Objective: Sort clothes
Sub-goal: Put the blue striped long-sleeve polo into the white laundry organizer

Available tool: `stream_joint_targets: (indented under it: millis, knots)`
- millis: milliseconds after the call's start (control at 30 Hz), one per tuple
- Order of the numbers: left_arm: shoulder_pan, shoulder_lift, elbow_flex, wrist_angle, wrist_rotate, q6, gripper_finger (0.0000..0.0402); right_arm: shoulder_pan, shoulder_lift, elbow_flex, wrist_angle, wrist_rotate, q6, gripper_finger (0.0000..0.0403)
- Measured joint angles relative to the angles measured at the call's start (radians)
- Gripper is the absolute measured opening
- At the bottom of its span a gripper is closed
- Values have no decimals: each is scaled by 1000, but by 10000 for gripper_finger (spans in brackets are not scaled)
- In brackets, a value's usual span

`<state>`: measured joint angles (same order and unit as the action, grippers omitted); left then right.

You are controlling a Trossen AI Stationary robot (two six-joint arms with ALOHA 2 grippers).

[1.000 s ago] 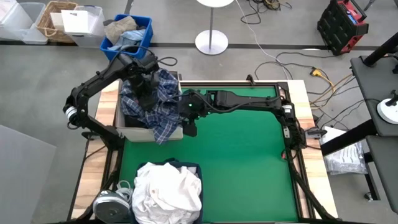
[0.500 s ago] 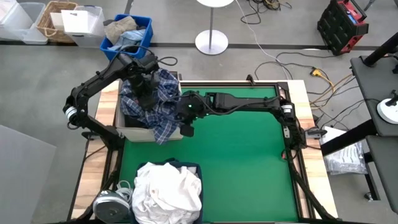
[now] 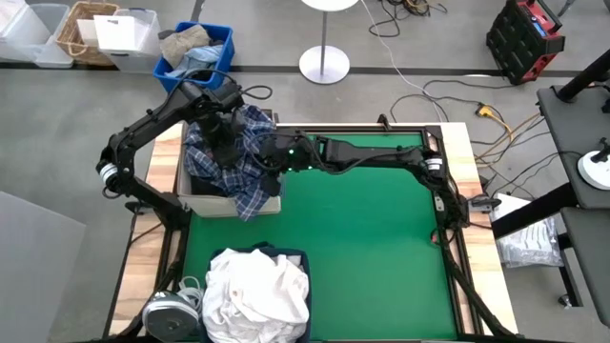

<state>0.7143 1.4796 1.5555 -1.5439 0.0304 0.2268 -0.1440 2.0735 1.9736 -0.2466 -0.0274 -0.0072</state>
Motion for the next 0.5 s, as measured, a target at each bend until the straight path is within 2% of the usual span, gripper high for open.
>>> stream_joint_targets:
  millis: [133, 333, 500]
  knots:
    - [0, -3, 0, 2, 5, 0, 189, 1, 42, 7, 7, -2, 17, 9]
    - [0, -36, 0, -26, 6, -29, 192, -24, 32, 62, 23, 29, 42, 9]
    - [0, -79, 0, -25, 5, -45, 226, -49, 58, 73, 17, 34, 89, 9]
